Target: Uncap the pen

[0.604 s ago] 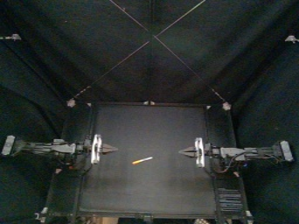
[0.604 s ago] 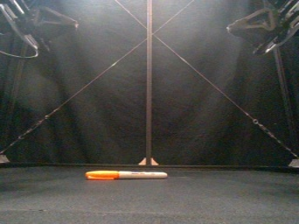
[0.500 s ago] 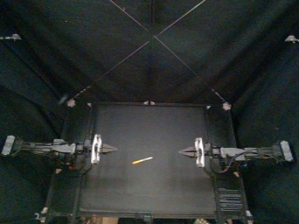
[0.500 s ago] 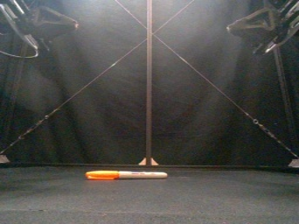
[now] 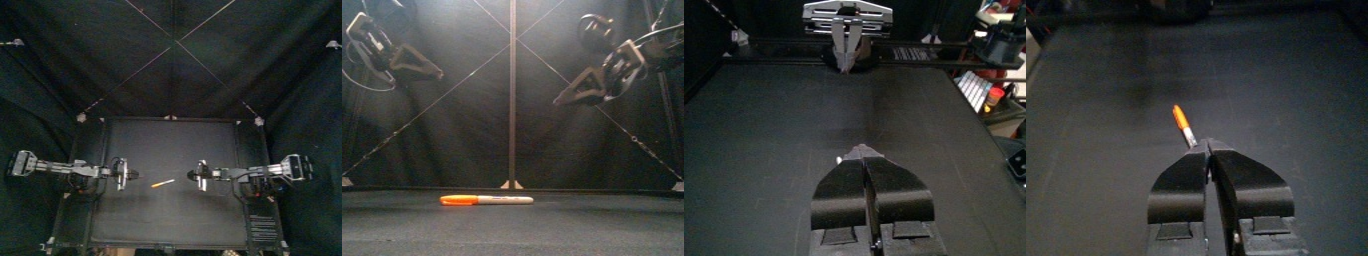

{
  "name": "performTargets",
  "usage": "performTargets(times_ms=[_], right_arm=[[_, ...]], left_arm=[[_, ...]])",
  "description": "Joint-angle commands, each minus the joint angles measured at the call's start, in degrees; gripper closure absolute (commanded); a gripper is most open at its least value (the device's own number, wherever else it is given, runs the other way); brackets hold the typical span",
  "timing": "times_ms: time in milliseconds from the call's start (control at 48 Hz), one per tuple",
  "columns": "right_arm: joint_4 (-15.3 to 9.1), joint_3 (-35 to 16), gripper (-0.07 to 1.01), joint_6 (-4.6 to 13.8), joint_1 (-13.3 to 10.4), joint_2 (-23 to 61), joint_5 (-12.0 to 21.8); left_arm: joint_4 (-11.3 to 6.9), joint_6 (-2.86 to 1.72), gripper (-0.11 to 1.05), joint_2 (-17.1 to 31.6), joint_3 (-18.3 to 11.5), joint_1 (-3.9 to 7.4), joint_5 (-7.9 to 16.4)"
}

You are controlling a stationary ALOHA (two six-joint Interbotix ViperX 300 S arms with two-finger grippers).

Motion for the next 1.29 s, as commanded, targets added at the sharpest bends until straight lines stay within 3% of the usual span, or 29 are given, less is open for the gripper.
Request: performTargets(times_ms=[21, 125, 271, 708, 896, 1000, 1167, 1292], right_arm=[[-0.9, -5.5, 0.13, -0.44, -0.4, 5.1, 3.2], [-2.3, -9.3, 0.08, -0.26, -0.3, 9.1, 6.6], [-1.6, -12.9, 0.08, 0.00, 0.0, 13.2, 9.4], [0.7, -16.0, 0.10, -0.18, 1.4, 20.5, 11.6], [0.8, -15.7, 0.32, -0.18, 1.3, 20.7, 11.6], [0.8, -15.7, 0.38, 0.18, 1.2, 19.7, 11.6], [0.4, -15.6, 0.38, 0.18, 0.9, 14.3, 11.9], [0.0, -15.6, 0.38, 0.00, 0.5, 12.0, 12.2]], left_arm=[[0.18, 0.00, 0.47, 1.8, -1.3, -0.18, -0.5], [0.00, 0.09, 0.34, 2.7, -1.3, -0.18, -0.4], [0.00, 0.00, 0.23, 2.8, -1.2, -0.18, -0.4], [0.00, -0.09, 0.21, 3.1, -1.4, -0.18, -0.4], [-0.88, -0.18, 0.21, 6.7, -3.1, 0.18, -0.1], [-2.55, 0.18, 0.19, 10.7, -5.6, 0.62, 1.5], [-1.93, 0.18, 0.15, 15.7, -9.6, 1.05, 7.8], [-1.93, 0.18, 0.15, 17.8, -11.4, 1.41, 10.3]])
